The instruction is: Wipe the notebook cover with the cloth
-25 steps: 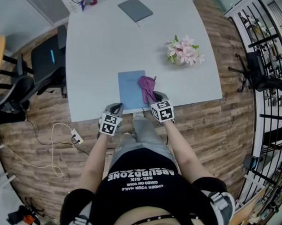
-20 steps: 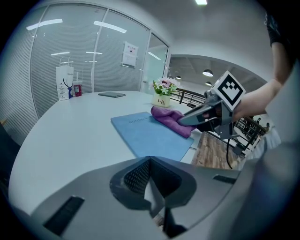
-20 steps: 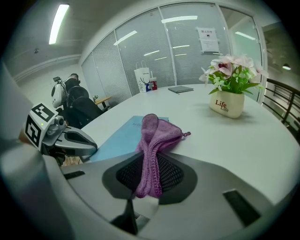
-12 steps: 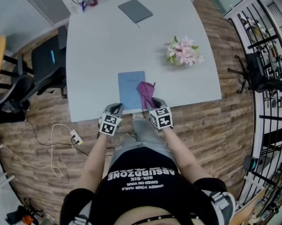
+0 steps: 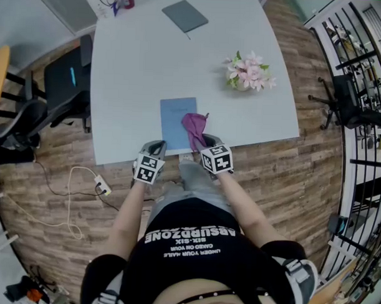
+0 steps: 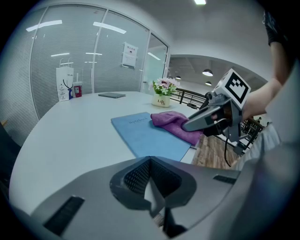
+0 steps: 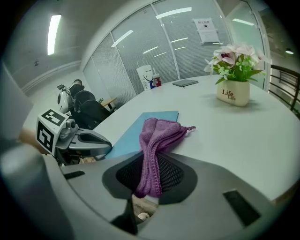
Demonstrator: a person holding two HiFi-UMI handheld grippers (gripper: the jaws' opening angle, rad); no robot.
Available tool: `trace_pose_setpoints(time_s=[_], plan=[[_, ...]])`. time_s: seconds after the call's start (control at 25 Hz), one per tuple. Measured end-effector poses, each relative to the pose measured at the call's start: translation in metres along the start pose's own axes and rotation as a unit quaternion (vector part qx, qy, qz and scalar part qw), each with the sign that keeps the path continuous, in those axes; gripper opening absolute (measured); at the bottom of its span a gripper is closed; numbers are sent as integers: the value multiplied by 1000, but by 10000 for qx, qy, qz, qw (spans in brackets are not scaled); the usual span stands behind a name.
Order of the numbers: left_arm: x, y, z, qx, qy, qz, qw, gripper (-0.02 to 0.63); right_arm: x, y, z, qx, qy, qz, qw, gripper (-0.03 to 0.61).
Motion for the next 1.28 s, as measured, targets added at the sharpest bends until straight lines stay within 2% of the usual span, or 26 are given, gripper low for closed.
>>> trace_pose_setpoints(time_s=[0.48,0.88,1.0,1.16,1.28], plan=[[0,0,1,47,22,-35,10000,17,-13,13,24,-608,120,9,9981,81],[0,1,0,33,-21,-49,10000,15,-25,36,56,-1038,352,-258,9936,81],[1,10,-4,42,-251,-555,9981,15,-28,42,63,-1144,396,-319,9921,81],[3,33,-12,401,-737,-1673,9823,15,-32,53,73,-1266,478,-464,9897,81],[4,38,-15,558,-841,-1884,9769,17,-33,62,79,-1382,564,-609,9869,81]])
Point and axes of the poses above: the fingertips, and each gripper's own axes: z forward along the fingers, y to its left, x out of its underside, the point moved 9 cm from there along -z, backward along the fingers, and after that the axes turned 11 degrees about -x, right-handed, at the moved point
